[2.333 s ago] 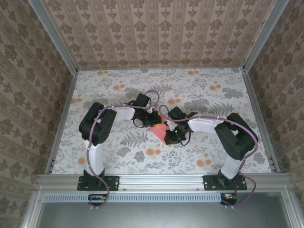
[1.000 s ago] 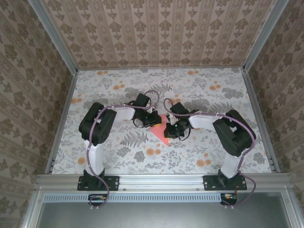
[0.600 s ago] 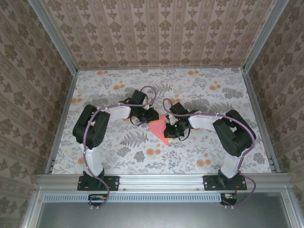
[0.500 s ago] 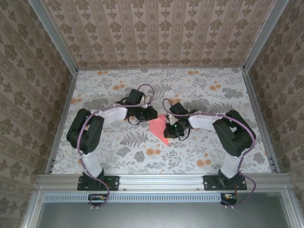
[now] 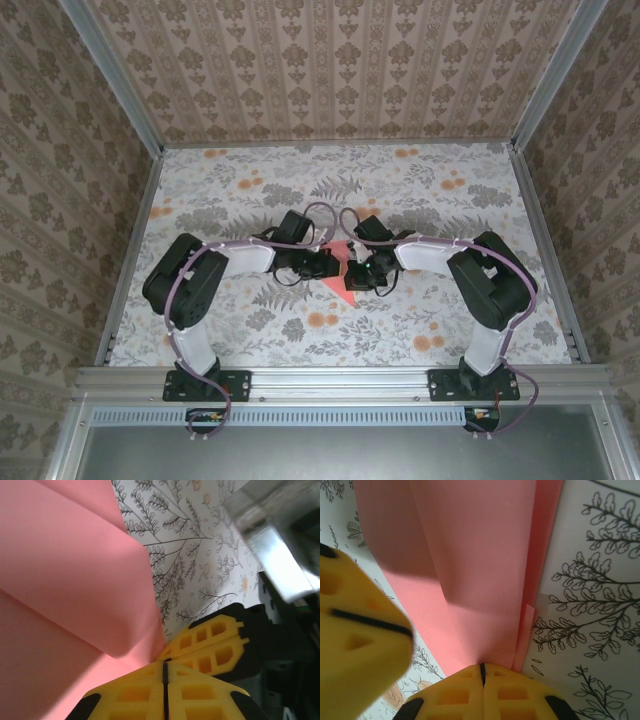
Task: Fold a paper plane with a square sheet of paper (fold left side to right side)
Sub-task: Fourth fold the wing at the center of the table.
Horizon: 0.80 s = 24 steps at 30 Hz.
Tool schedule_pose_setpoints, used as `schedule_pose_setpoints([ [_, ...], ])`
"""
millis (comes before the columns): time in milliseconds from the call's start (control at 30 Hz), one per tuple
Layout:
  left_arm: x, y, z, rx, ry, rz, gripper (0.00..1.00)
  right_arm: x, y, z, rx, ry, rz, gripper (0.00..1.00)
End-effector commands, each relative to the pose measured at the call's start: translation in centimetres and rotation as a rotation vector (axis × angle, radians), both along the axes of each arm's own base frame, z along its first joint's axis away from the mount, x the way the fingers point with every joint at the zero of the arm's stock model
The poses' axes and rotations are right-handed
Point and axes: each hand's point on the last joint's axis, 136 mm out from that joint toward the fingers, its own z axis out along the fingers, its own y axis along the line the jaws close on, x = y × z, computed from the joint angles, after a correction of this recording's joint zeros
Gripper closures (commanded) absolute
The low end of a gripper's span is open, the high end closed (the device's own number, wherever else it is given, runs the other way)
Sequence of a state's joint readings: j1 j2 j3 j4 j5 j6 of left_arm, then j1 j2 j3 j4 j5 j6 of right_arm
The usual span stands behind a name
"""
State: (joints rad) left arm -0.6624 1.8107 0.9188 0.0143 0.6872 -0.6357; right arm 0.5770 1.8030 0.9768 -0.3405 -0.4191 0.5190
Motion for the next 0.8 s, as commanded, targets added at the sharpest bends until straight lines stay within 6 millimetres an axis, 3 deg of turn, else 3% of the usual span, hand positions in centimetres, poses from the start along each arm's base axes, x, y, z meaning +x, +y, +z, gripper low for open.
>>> schedule_pose_setpoints([
  [0,0.5,-0.9,0.2,-0.024,0.008,0.0,0.91,-2.9,-4.4,-4.3,-0.239,0.111,-0.008,1.0],
  [367,0.9,-0.8,-1.4,0.013,0.011,0.001,0.91,-3.1,-4.7,-4.6,-0.258,0.116,0.001,1.0],
  [767,1.6,0.8,-4.0,0.158,0.006,0.041,0.94,-3.3,-5.2,-4.6,-0.298,0.117,0.014,1.0],
])
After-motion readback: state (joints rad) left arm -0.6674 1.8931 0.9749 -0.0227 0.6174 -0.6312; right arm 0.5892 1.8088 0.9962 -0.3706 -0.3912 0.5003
